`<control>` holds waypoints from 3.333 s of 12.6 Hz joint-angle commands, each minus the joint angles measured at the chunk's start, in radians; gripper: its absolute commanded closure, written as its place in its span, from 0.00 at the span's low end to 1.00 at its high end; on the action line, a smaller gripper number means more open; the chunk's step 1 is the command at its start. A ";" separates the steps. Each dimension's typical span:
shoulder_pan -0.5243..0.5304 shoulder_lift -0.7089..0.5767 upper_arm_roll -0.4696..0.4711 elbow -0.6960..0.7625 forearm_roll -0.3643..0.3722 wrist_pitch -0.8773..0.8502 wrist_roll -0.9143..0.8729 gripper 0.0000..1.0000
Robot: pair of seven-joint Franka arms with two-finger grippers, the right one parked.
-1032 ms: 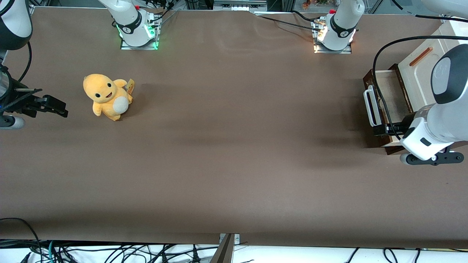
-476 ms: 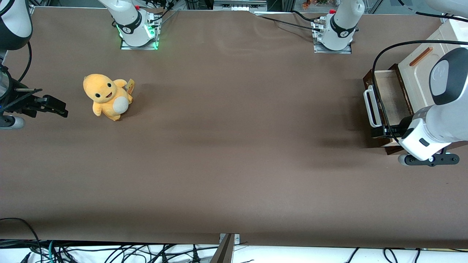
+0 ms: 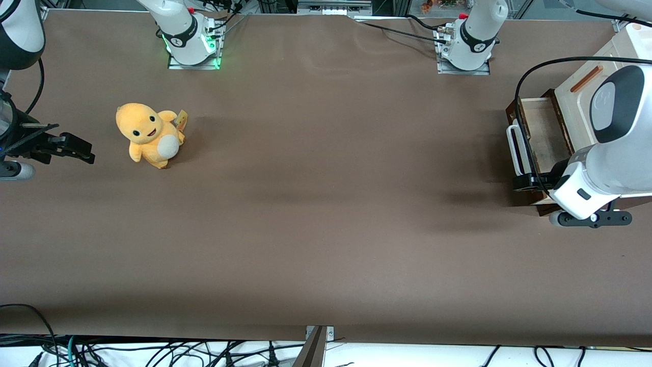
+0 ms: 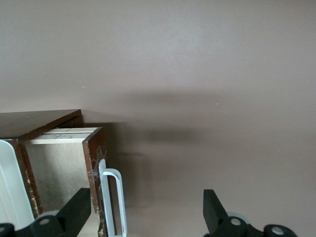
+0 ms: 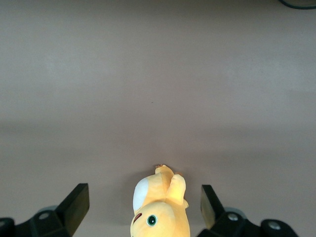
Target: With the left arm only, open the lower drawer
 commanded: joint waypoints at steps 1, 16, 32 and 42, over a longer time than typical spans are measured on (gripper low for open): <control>0.005 -0.042 0.017 -0.065 -0.040 0.098 0.027 0.00; 0.005 -0.035 0.040 -0.085 -0.106 0.237 0.021 0.00; 0.008 -0.036 0.037 -0.043 -0.020 0.043 0.024 0.00; 0.008 -0.036 0.033 -0.049 -0.020 0.039 0.020 0.00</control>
